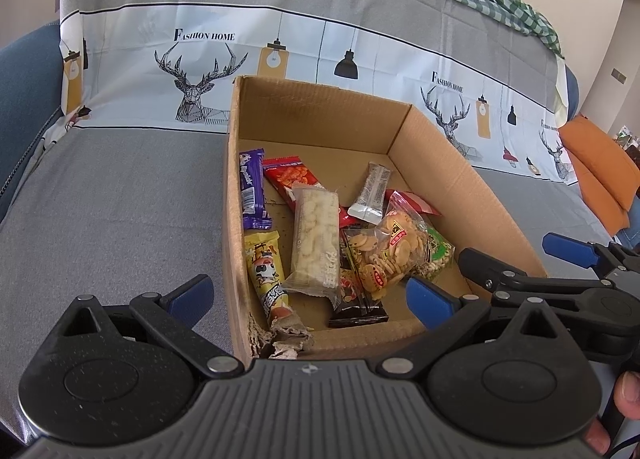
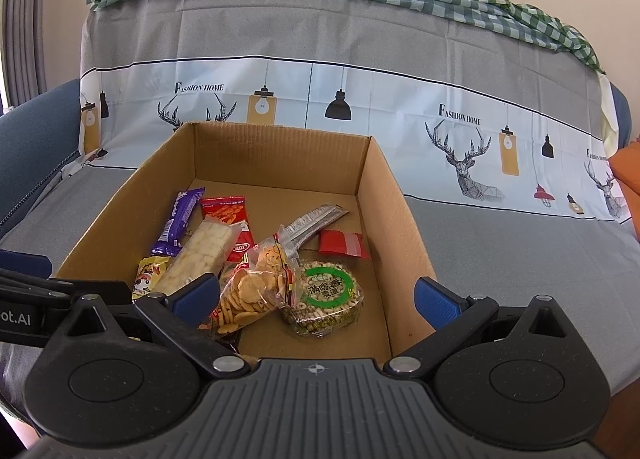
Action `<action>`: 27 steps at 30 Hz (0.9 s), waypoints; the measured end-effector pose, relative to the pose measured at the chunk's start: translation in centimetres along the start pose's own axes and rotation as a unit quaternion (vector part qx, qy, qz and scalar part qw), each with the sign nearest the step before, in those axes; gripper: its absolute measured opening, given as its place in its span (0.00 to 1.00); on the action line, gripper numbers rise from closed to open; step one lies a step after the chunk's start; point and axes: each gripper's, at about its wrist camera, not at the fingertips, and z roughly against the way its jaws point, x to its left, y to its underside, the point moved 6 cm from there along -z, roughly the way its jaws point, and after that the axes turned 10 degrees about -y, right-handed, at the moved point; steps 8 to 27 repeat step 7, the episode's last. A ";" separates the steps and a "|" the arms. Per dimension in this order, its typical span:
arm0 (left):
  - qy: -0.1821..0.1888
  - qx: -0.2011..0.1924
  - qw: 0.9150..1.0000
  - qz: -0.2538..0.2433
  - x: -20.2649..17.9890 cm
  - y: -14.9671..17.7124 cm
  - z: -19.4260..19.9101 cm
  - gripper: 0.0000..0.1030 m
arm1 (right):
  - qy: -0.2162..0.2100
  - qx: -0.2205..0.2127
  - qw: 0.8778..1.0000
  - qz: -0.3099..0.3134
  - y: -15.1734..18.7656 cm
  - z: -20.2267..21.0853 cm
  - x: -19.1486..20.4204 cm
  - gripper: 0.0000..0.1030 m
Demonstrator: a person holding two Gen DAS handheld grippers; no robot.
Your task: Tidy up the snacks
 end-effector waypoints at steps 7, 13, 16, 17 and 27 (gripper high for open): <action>0.011 -0.018 1.000 -0.010 -0.5 -0.4 0.3 0.99 | -0.008 0.010 1.000 -0.017 0.0 -0.1 -0.4 0.99; 0.011 -0.018 1.000 -0.010 -0.5 -0.4 0.3 0.99 | -0.008 0.010 1.000 -0.017 0.0 -0.1 -0.4 0.99; 0.011 -0.018 1.000 -0.010 -0.5 -0.4 0.3 0.99 | -0.008 0.010 1.000 -0.017 0.0 -0.1 -0.4 0.99; 0.011 -0.018 1.000 -0.010 -0.5 -0.4 0.3 0.99 | -0.008 0.010 1.000 -0.017 0.0 -0.1 -0.4 0.99; 0.011 -0.018 1.000 -0.010 -0.5 -0.4 0.3 0.99 | -0.008 0.010 1.000 -0.017 0.0 -0.1 -0.4 0.99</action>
